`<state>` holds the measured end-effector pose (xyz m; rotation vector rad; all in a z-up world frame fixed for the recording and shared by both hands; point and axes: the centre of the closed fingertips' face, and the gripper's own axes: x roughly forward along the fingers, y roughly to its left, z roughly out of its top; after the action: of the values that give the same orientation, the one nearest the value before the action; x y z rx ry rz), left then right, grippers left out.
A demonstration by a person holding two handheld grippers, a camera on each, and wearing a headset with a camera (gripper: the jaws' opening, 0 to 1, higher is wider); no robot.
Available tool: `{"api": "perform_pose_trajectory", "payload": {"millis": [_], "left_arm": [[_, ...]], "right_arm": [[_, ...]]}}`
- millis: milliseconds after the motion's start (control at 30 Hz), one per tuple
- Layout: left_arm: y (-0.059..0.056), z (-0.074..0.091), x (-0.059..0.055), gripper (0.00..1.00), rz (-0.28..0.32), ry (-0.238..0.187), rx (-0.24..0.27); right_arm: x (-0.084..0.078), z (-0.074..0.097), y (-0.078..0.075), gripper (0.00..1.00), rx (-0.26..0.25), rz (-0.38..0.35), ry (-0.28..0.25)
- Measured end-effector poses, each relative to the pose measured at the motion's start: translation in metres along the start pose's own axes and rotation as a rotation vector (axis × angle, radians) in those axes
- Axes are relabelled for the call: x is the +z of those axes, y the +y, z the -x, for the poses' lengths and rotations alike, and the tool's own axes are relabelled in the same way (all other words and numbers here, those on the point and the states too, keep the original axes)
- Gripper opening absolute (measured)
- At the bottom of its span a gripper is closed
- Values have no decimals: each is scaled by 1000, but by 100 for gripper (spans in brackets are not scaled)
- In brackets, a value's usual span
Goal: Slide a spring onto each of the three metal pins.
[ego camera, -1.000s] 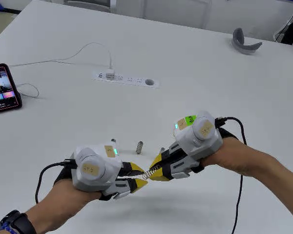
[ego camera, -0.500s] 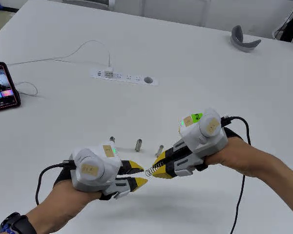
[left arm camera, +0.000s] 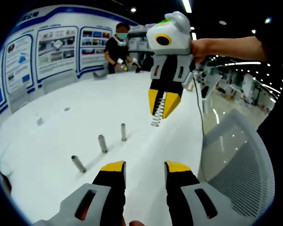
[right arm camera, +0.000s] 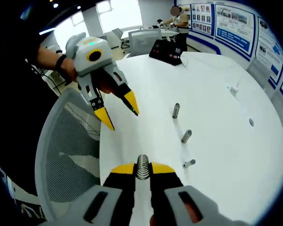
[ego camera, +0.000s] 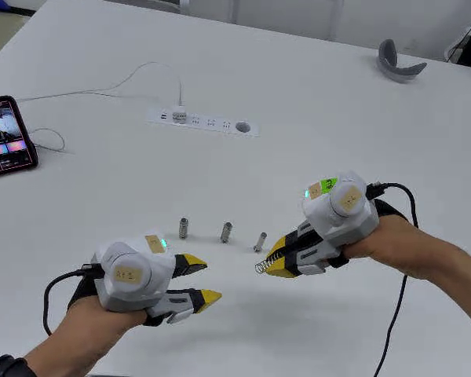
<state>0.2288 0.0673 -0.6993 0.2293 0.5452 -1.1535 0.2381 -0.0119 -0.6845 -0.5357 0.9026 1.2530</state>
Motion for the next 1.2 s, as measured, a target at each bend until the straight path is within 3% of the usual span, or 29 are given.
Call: {"api": "perform_pose_trajectory", "payload": {"millis": [433,633,867,1200], "left_arm": [[23,16,-14,44,68,8,91],[39,26,-24,50,99,21,143],[54,38,-27,55,122,24,186],[60,46,-32,63,170,19,213]], "right_arm": [[-11,4,-28,13,-36,-22,49],[-17,4,-45,13,-60,-43,74],[-22,1,-60,13,-75,-52,98],[-29,-7,-79,13,-84,-53,136]]}}
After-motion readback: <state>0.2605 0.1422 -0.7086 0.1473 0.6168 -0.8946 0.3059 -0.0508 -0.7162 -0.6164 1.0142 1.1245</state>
